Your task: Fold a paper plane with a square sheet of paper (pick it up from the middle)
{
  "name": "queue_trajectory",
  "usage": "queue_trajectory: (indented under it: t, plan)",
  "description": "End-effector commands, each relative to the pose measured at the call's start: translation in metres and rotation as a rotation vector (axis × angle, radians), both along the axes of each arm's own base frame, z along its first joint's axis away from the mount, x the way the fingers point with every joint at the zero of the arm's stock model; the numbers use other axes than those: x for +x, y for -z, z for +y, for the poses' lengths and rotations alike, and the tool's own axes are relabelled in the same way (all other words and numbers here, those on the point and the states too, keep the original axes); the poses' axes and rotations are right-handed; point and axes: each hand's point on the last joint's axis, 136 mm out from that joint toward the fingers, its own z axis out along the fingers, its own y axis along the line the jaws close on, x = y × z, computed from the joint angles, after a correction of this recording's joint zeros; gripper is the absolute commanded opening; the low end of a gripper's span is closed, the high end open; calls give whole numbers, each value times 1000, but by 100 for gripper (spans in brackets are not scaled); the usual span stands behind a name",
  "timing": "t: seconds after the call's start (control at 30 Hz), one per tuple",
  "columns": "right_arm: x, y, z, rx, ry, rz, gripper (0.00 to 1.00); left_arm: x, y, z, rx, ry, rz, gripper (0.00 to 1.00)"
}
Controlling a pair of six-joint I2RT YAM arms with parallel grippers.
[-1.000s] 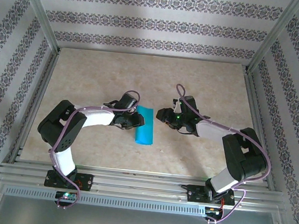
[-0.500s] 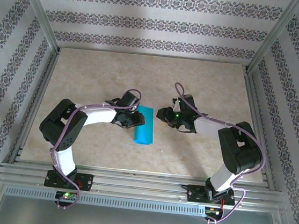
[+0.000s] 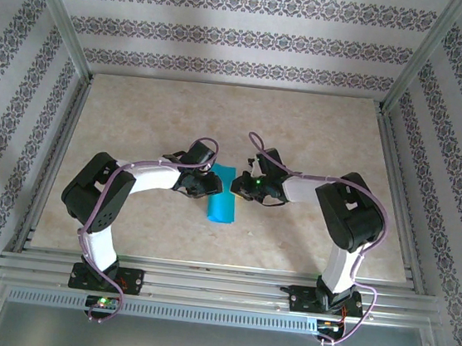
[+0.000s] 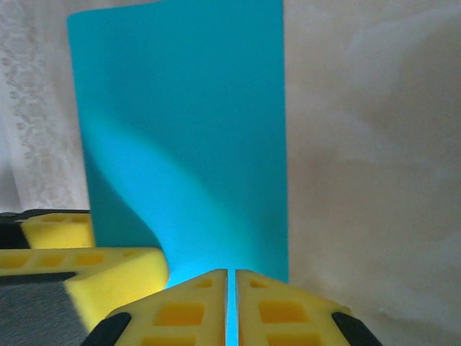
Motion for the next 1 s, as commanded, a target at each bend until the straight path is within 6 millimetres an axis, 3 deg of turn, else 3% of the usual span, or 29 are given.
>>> queue_trajectory:
  t: [0.0, 0.13, 0.4, 0.6, 0.87, 0.97]
  plan:
    - [-3, 10, -3, -55, 13, 43, 12, -4, 11, 18, 88, -11, 39, 35]
    - [-8, 24, -15, -138, 40, 79, 12, -1, -2, 17, 84, -13, 21, 36]
    - [-14, 39, -16, -175, 52, 128, 13, -2, -24, 32, 152, -44, 8, 50]
    - [-13, 37, -10, -143, 47, 133, 15, -1, -19, 10, 62, -6, 36, 63]
    - [-13, 33, -8, -126, 48, 133, 17, -2, -8, 8, 90, 39, 67, 64]
    - [-11, 28, -8, -110, 52, 130, 19, -4, -4, 15, 140, 58, 74, 52]
